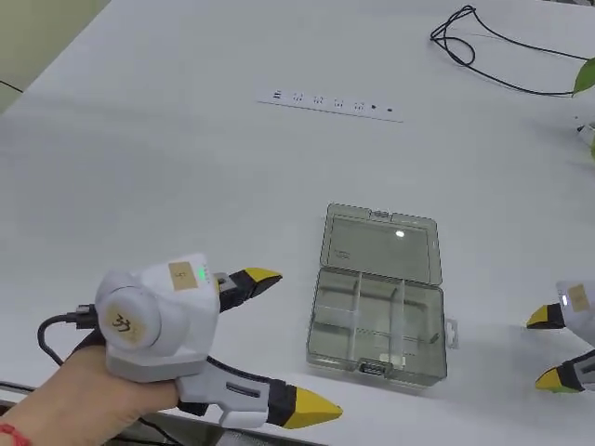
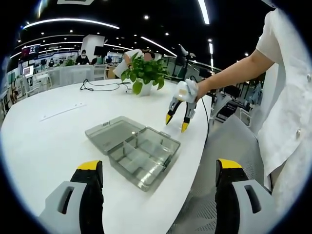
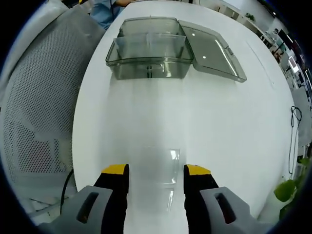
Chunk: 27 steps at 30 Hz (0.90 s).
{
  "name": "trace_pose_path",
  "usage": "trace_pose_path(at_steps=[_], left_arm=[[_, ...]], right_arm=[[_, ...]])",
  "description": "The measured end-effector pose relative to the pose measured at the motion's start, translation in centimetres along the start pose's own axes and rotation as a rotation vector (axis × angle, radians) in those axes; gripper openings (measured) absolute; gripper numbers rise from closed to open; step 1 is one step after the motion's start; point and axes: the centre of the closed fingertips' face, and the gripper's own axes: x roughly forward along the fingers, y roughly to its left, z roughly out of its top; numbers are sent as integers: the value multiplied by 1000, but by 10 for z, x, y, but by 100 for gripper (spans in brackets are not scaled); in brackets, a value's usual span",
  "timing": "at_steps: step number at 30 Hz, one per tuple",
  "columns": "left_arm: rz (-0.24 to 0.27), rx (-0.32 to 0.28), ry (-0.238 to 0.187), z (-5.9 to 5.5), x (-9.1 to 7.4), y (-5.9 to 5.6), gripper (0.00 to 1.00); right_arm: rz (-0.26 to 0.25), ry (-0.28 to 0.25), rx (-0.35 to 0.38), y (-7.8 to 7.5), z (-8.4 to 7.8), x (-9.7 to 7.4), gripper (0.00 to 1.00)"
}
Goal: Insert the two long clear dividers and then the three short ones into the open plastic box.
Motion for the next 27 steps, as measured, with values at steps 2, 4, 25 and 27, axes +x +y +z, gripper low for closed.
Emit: trace_pose_path(at_steps=[2, 4, 25, 27], left_arm=[[0, 0, -1, 1, 0, 0, 98], [0, 0, -5, 2, 0, 0, 98], [10, 0, -13, 0, -6, 2, 97], [11, -1, -14, 1, -6, 1, 97]], right_arm=[[4, 10, -9, 1, -2, 1, 44], [3, 13, -20, 0, -2, 1, 43], [-24, 45, -14, -1, -2, -3, 33], [-35, 37, -5, -1, 1, -7, 33]])
